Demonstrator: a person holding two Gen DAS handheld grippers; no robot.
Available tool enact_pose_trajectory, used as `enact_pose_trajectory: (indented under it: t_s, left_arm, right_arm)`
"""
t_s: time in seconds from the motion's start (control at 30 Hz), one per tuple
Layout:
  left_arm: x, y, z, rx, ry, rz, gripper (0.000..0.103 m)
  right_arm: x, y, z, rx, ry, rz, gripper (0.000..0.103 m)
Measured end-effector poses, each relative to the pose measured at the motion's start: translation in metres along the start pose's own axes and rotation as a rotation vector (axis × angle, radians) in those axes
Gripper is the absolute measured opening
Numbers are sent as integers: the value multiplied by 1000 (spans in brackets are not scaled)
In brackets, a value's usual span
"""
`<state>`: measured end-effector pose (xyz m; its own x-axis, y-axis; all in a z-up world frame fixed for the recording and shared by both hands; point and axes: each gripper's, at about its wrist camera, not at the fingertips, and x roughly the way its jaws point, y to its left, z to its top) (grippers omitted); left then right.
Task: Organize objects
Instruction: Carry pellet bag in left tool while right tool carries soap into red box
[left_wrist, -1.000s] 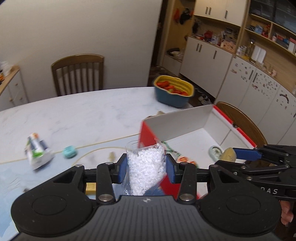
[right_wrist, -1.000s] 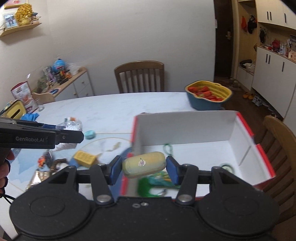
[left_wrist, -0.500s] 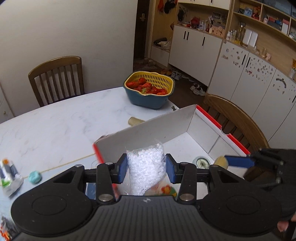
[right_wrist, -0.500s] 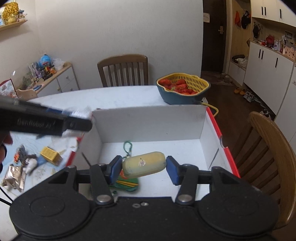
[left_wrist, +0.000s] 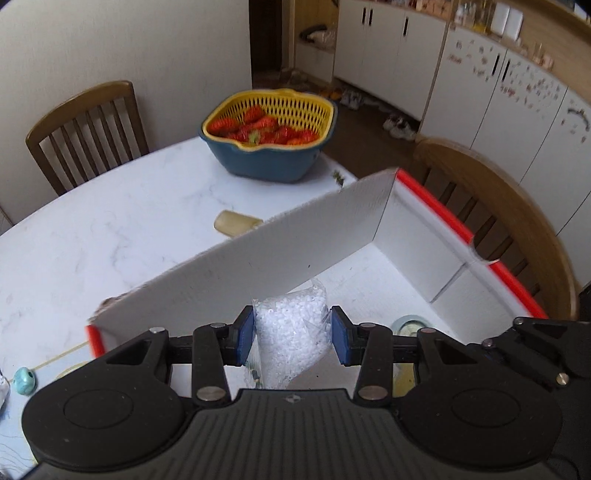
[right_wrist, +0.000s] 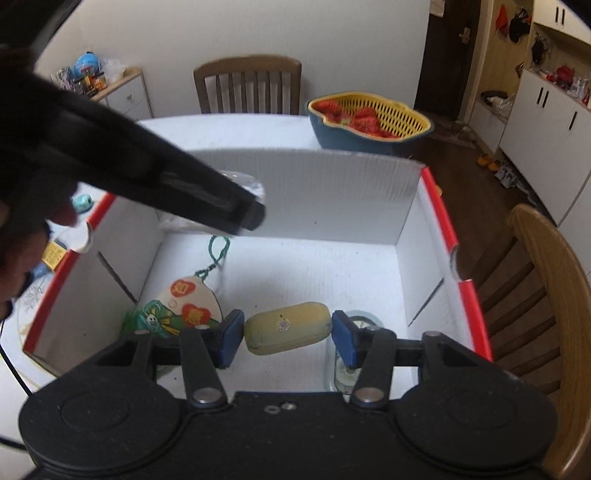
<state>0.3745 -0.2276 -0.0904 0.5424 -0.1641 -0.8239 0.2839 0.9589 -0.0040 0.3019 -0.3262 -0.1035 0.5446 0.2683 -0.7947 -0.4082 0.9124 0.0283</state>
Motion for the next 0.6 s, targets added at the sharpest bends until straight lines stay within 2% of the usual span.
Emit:
enact_pose_trajectory:
  t_s: [0.37, 0.6]
  left_arm:
    - [65, -8, -3, 8, 183, 3, 42]
    - [82, -10, -6, 31, 244, -4, 43]
  right_arm:
    - [31, -2, 3, -69, 109, 11, 50]
    - [38, -3, 2, -70, 178, 11, 50]
